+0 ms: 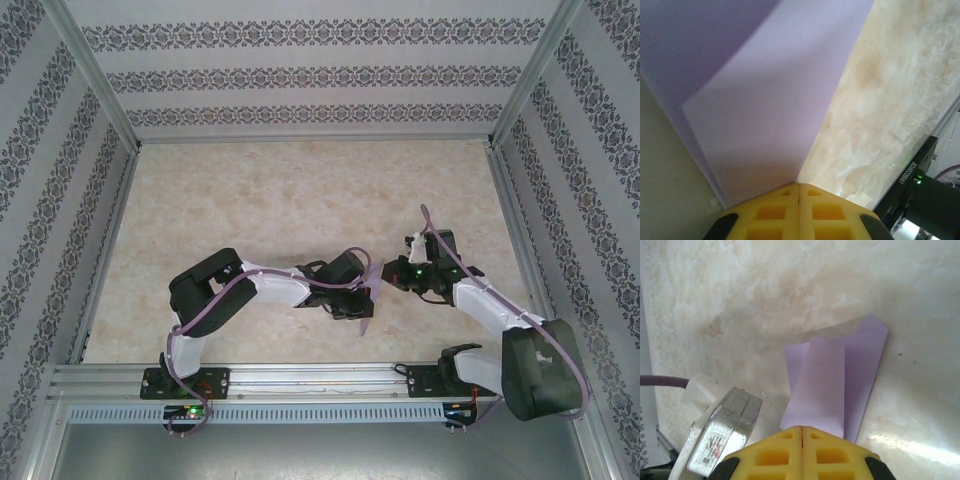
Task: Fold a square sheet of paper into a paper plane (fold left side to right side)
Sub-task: Perform the fifth fold on the wing at the bottom-center of the table.
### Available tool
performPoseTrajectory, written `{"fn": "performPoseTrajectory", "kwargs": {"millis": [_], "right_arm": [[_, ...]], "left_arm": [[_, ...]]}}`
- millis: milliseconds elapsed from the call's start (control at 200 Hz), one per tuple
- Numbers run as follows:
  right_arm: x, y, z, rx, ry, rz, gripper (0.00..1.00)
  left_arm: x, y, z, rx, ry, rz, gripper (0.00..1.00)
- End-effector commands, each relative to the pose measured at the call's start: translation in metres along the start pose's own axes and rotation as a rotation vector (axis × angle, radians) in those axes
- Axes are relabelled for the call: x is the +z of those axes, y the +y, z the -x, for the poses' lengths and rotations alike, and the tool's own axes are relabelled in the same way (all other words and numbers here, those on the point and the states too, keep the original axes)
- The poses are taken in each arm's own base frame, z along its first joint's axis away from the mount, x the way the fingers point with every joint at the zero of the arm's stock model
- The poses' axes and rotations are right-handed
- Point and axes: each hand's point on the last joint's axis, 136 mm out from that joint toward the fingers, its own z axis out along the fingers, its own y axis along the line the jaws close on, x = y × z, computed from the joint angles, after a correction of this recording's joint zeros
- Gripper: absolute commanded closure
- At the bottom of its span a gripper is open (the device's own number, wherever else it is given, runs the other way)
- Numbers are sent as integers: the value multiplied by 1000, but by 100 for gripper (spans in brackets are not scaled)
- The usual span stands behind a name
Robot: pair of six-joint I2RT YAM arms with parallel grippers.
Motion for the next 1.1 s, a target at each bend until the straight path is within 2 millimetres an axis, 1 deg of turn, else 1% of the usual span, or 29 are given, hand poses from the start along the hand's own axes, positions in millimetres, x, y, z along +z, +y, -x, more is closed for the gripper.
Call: {"fn": "performPoseTrajectory", "kwargs": {"millis": [0, 100, 170, 245, 365, 585, 854, 989, 1094], "right_arm": [[3, 0, -16, 12, 54, 47, 100], [6, 1, -23, 4, 81, 67, 100], [10, 6, -26, -6, 96, 96, 100], [16, 12, -32, -19, 117, 124, 100], [28, 15, -37, -30, 146, 122, 100], [46, 18, -27, -58, 147, 104, 100], [59, -6, -21, -39, 159, 21, 100], [62, -15, -17, -34, 161, -14, 100], [61, -19, -9, -23, 148, -25, 100]], "left_arm": [[-5, 82, -34, -37, 74, 296, 97], [-9, 89, -41, -31, 89, 314, 97], [-11, 94, -45, -29, 95, 325, 97], [-13, 98, -48, -26, 102, 333, 97], [-16, 102, -50, -17, 107, 349, 97], [-19, 105, -50, -6, 107, 371, 97], [-23, 115, -54, -11, 106, 407, 98], [-25, 122, -58, -15, 112, 425, 98], [-26, 126, -60, -17, 113, 437, 98]]}}
